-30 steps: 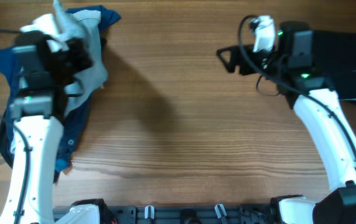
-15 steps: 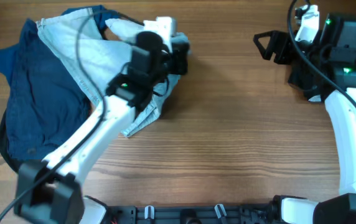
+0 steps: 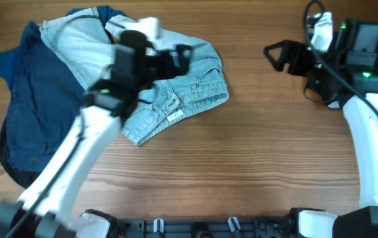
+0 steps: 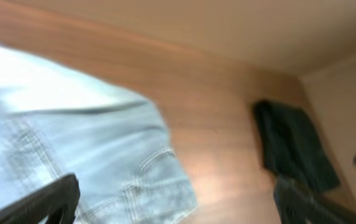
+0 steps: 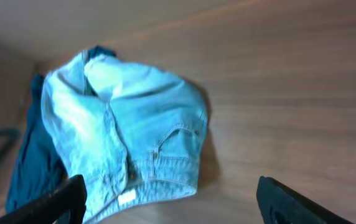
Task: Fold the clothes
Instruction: 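Pull the jeans rightward off the pile with the left gripper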
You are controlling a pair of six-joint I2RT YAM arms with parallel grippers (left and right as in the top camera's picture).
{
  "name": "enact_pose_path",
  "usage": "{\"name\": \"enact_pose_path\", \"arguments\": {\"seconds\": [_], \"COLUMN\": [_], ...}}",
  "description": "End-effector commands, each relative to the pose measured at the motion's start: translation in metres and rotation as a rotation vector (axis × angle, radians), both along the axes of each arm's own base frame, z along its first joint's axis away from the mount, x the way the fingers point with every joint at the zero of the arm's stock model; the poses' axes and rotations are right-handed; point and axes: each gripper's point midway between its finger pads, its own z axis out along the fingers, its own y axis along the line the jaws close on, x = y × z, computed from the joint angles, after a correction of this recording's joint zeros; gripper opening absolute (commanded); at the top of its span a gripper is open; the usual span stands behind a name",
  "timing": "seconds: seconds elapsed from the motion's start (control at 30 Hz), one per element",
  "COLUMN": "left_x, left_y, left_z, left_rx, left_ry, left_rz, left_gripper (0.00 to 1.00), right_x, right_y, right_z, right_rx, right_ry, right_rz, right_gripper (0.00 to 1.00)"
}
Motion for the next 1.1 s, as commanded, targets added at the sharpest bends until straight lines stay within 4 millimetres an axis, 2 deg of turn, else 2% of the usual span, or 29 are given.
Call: {"name": "enact_pose_path", "arguments": {"seconds": [0.0, 0.13, 0.23, 0.33, 0.4, 0.53, 0.67, 0.73, 0.83, 0.9, 1.07], "left_x": [-0.015, -0.031, -0.041, -0.046, -0.046, -0.046, -0.046, -0.046, -0.046, -0.046, -0.048], "left_y": [0.039, 0.051, 0.066, 0.071, 0.074, 0.075, 0.076, 0.076, 0.076, 0.076, 0.076], "left_z": [0.011, -0.014, -0.030, -0.036, -0.037, -0.037, -0.039, -0.039, -0.039, -0.039, -0.040], "left_rx": [0.067, 0.160, 0.231, 0.254, 0.266, 0.270, 0.274, 0.274, 0.273, 0.274, 0.276], "left_ry": [0.022, 0.115, 0.187, 0.218, 0.220, 0.221, 0.225, 0.226, 0.226, 0.226, 0.233], "left_rz": [0.034, 0.020, 0.070, 0.081, 0.094, 0.097, 0.099, 0.099, 0.099, 0.100, 0.099], "left_gripper": [1.00, 1.00, 1.00, 1.00, 1.00, 1.00, 1.00, 1.00, 1.00, 1.00, 1.00], "right_x": [-0.001, -0.005, 0.000, 0.006, 0.008, 0.014, 0.007, 0.004, 0.008, 0.013, 0.022], "right_y": [0.019, 0.046, 0.055, 0.063, 0.072, 0.093, 0.114, 0.120, 0.120, 0.114, 0.099], "right_z": [-0.028, -0.075, -0.120, -0.161, -0.177, -0.198, -0.219, -0.225, -0.223, -0.219, -0.199], "right_rx": [-0.101, -0.135, -0.155, -0.151, -0.132, -0.109, -0.114, -0.118, -0.114, -0.098, -0.086], "right_ry": [0.073, 0.210, 0.317, 0.390, 0.407, 0.402, 0.430, 0.440, 0.428, 0.427, 0.382], "right_rz": [0.021, 0.060, 0.066, 0.091, 0.119, 0.170, 0.222, 0.235, 0.230, 0.195, 0.161], "right_gripper": [0.90, 0.94, 0.94, 0.90, 0.88, 0.88, 0.86, 0.75, 0.27, 0.06, 0.04]}}
